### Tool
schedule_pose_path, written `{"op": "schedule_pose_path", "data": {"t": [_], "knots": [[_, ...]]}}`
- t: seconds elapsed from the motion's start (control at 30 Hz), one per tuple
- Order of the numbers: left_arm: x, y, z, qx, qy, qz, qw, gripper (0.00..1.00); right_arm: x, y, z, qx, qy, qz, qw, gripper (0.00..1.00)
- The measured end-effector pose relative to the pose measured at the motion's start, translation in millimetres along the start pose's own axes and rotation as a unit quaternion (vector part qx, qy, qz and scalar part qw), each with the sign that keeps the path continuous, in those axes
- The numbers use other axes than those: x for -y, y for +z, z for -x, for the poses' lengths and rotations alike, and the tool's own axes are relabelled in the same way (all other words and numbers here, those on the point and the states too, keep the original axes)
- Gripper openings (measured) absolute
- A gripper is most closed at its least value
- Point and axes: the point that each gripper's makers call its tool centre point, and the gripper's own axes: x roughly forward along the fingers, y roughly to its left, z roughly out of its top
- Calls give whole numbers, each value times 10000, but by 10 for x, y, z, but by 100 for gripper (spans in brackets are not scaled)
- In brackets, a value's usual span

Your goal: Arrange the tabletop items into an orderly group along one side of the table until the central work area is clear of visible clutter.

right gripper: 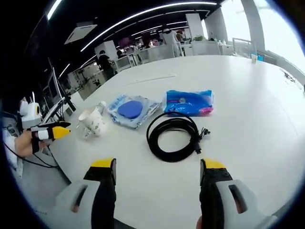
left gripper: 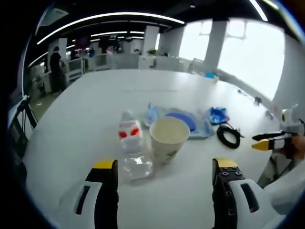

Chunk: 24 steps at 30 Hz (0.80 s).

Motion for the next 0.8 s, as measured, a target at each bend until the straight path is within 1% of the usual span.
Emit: {"op": "schedule_pose_path", "data": {"t": [0.5,0.8], "knots": [[-296,30,-50,-83,202,-58,9997,76,60,-52,34,-51,-42,-22,10000,69],[-362,67,-119,-161,186,-166,9996,75,96,-50,56,-57,-84,-10,9999,69]]}}
